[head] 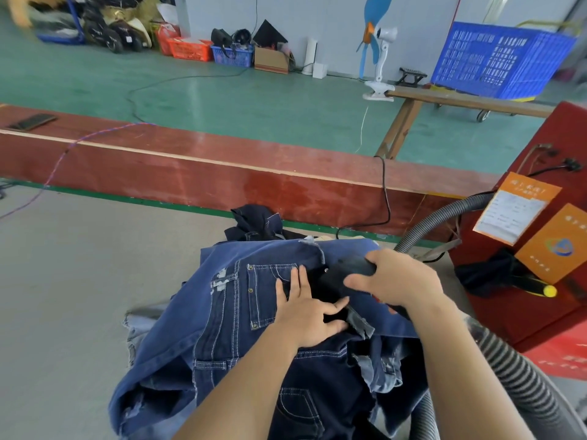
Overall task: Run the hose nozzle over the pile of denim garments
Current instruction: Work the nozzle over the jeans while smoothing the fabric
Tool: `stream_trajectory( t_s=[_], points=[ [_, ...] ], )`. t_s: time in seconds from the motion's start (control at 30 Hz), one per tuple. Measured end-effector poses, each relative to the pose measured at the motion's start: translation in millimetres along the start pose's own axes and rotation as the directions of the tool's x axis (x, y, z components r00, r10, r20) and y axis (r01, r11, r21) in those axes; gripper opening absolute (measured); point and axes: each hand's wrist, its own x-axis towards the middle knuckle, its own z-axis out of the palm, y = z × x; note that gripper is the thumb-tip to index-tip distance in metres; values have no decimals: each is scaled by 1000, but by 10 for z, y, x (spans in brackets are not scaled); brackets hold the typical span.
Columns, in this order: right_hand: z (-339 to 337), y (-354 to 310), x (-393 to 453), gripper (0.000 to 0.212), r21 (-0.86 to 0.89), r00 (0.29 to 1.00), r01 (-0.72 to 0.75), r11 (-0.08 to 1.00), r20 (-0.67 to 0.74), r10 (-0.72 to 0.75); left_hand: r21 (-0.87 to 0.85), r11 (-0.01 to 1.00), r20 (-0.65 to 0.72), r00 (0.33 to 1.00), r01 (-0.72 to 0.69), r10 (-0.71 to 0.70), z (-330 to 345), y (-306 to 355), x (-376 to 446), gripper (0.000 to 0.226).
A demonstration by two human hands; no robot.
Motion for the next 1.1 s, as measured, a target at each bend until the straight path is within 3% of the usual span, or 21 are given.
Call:
stream_trajectory(
  t_s=[0.23, 0.4, 0.47, 0.57, 0.67, 0.73, 0.9, 1.1],
  points=[
    [320, -215, 155, 37, 1, 989, -36, 999, -144, 35, 40, 999, 31, 999, 34, -35, -5, 9, 37, 49],
    [109, -139, 140, 33, 181, 940, 39, 983, -340, 25, -17, 1000, 16, 1000, 3, -3, 5, -15, 15, 49],
    [-52, -39, 90, 31, 192, 949, 80, 978, -315, -16, -49, 999, -2, 1000, -16, 16, 0, -30, 7, 48],
    [-142, 56, -7, 33, 110, 986, 71, 991, -158, -53, -89, 996, 12, 999, -28, 30, -23, -41, -4, 45],
    [-80, 65, -11, 37, 12, 1000, 24, 1000, 10, -24, -121, 992, 30, 999, -33, 36, -38, -50, -16, 41],
    [8, 49, 40, 36, -25, 999, 10, 1000, 49, -9, -113, 993, 28, 999, -28, 32, -35, -48, -15, 40],
    [280, -148, 169, 39, 17, 996, -31, 999, -83, 32, -59, 998, 53, 999, 3, 0, -54, -20, 8, 40],
    [137, -108, 154, 35, 244, 956, 42, 969, -290, 32, -88, 996, 38, 999, -20, 23, -54, -21, -24, 40]
  ],
)
